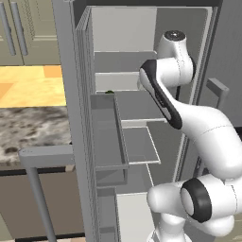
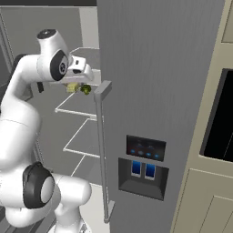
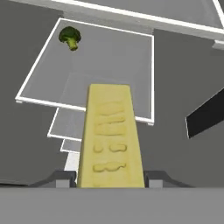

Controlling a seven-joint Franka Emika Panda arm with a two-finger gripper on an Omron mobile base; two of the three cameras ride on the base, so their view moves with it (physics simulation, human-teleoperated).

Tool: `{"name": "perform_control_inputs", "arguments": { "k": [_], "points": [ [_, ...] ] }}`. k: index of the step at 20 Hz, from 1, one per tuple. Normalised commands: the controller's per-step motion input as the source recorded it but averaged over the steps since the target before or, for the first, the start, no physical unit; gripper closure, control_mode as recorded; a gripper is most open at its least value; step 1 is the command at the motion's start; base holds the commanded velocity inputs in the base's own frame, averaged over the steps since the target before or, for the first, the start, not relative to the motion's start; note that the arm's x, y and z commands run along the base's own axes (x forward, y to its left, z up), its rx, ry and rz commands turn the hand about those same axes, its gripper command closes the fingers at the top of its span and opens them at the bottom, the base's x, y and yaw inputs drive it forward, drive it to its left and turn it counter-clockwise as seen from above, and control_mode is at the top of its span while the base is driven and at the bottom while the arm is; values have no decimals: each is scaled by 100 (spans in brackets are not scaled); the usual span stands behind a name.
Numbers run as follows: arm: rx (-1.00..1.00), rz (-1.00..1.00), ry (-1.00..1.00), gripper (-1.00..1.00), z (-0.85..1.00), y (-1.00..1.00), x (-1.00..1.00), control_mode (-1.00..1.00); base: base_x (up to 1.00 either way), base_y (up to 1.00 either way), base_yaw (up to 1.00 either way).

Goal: Retrieve the butter from the fridge and place it on a plate on the dining table. Then retrieve the butter knife by the fridge and place it near the plate.

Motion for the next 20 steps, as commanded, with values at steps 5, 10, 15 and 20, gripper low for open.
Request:
{"name": "perform_control_inputs", "arguments": {
  "k": [5,10,15,20],
  "points": [
    [-1,3,35,100,-46,-8,-45,-100,0,0,0],
    [1,1,20,100,-35,-11,-61,-100,0,0,0],
    [0,0,-7,100,-17,-2,-65,-100,0,0,0],
    [1,0,-13,100,-4,-8,-44,-100,0,0,0]
  ]
}}
